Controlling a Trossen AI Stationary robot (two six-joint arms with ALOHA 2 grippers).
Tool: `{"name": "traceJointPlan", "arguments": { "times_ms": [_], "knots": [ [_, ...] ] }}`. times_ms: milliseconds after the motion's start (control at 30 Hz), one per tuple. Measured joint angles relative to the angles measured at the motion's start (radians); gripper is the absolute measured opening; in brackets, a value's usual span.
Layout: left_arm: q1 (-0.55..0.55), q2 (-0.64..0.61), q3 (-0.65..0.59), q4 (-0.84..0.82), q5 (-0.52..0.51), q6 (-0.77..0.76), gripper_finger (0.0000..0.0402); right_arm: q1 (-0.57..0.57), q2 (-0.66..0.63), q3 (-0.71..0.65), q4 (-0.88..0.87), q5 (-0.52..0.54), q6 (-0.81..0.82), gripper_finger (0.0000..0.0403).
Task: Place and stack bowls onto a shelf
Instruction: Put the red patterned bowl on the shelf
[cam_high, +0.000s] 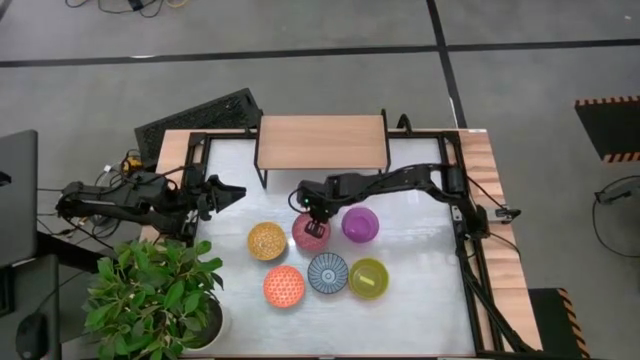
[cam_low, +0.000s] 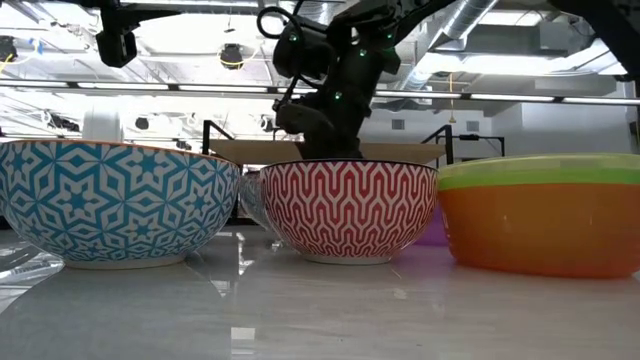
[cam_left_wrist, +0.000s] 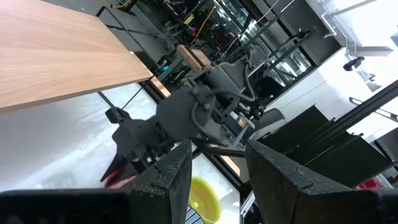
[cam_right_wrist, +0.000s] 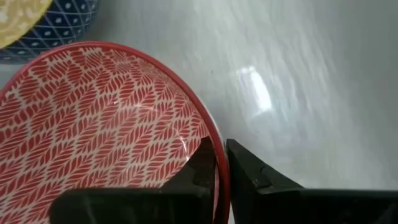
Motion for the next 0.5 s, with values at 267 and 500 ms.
{"name": "traceJointPlan", "arguments": {
  "times_ms": [267, 500],
  "knots": [
    [0.000, 0.000, 0.000, -0.005, 0.000, 0.018, 0.0135, -0.033, -0.050, 0.068, -0.072, -0.174, 0.026, 0.0043],
    [0.000, 0.001, 0.000, -0.013, -0.005, 0.018, 0.0135, -0.056, -0.195, 0.099, -0.170, -0.213, 0.032, 0.0043]
  ]
}}
